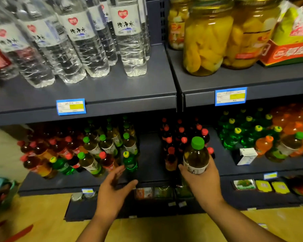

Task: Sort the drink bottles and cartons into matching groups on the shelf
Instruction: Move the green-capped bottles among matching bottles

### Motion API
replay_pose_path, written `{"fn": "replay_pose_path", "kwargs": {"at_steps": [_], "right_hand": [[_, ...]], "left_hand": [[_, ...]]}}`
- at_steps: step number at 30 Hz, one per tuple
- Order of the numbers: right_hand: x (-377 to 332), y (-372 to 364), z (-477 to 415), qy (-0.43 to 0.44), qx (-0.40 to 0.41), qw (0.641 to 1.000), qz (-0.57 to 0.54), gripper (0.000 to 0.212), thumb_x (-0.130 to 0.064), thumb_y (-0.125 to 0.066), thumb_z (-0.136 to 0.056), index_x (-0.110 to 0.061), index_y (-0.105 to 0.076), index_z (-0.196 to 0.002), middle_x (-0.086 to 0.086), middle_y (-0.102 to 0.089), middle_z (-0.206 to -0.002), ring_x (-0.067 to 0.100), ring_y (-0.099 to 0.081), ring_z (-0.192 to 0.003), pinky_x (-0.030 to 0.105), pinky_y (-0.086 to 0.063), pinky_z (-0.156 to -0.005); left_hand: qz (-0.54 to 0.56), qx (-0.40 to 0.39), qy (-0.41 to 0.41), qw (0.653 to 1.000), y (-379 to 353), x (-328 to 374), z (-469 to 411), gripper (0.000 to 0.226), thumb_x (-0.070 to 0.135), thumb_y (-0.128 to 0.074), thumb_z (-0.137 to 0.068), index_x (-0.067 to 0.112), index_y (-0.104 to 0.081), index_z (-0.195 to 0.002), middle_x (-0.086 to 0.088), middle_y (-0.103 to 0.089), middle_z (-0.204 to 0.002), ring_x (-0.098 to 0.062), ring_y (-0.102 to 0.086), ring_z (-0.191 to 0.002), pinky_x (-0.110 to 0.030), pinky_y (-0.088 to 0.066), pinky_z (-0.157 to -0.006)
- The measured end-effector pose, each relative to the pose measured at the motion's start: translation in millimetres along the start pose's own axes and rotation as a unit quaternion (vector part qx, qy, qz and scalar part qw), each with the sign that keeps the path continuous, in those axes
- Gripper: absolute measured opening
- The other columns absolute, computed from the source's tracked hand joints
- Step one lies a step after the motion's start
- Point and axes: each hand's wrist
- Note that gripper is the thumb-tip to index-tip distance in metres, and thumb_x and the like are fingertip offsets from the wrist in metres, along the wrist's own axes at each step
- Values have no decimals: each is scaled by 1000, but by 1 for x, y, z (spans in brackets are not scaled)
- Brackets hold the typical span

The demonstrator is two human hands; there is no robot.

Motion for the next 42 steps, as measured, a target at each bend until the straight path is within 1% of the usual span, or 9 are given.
{"fn": "replay_pose_path", "kwargs": {"at_steps": [3,7,11,14,20,27,31,35,42], "right_hand": [[10,-5,0,-14,-24,1000,13,54,-16,-87,-71,-35,-59,-113,-18,-69,-107,-8,-64,-96,9,-50,-75],[22,-15,0,-10,-38,999,20,56,-15,-88,-70,-42,-56,-107,-22,-65,-111,9,-63,-104,31,-51,-92],[29,-28,-1,-8,-61,997,35,57,-17,-88,-71,-39,-54,-112,-25,-62,-109,9,-63,-102,23,-50,-89],[30,-39,-1,-23,-77,996,29,54,-17,-87,-72,-44,-54,-105,-28,-63,-106,-9,-61,-95,6,-43,-78],[40,-71,3,-36,-90,994,52,60,-22,-87,-72,-32,-56,-122,-24,-64,-111,8,-63,-102,30,-52,-92],[38,-134,18,-39,-78,993,82,57,-16,-87,-73,-43,-50,-107,-28,-59,-102,-7,-58,-89,7,-43,-76],[41,-185,36,-59,-49,992,99,52,-19,-88,-72,-30,-55,-111,-23,-62,-100,-10,-57,-86,7,-43,-64],[35,-221,54,-68,-10,993,98,54,-20,-90,-68,-32,-58,-110,-20,-67,-100,-8,-60,-91,18,-46,-73],[27,-238,67,-64,25,992,108,54,-20,-91,-66,-30,-60,-109,-18,-69,-99,-8,-62,-91,18,-47,-74]], "left_hand": [[9,34,23,999,1,-5,10,61,19,-89,-67,30,-66,-123,15,-67,-128,-3,-58,-126,-32,-44,-111],[13,62,47,997,4,-2,14,60,14,-89,-69,27,-67,-122,16,-69,-124,0,-59,-123,-39,-43,-114],[18,70,64,995,8,0,13,62,17,-89,-67,28,-66,-123,15,-69,-126,0,-58,-124,-41,-41,-116],[17,69,71,995,12,-1,10,67,23,-89,-63,28,-65,-125,16,-68,-127,-2,-57,-127,-40,-40,-117],[32,56,69,996,29,-11,-2,60,6,-87,-69,30,-65,-119,13,-68,-125,-2,-58,-125,-34,-41,-115],[-10,23,61,998,87,-42,-35,58,15,-90,-68,34,-65,-117,17,-69,-123,3,-60,-121,-29,-44,-110],[-60,-29,33,997,131,-65,-58,54,18,-88,-73,40,-64,-116,20,-69,-120,6,-61,-115,-15,-52,-96],[-93,-51,9,994,162,-76,-69,55,20,-88,-74,47,-60,-112,29,-62,-116,23,-57,-104,1,-46,-79],[-76,-90,21,993,171,-80,-74,60,34,-86,-76,42,-58,-129,21,-57,-132,-4,-54,-122,-26,-46,-102]]}}
Point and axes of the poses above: each hand's wrist, its own z-axis away from the middle knuckle, its own y-axis out of the back of the hand, x = y × z
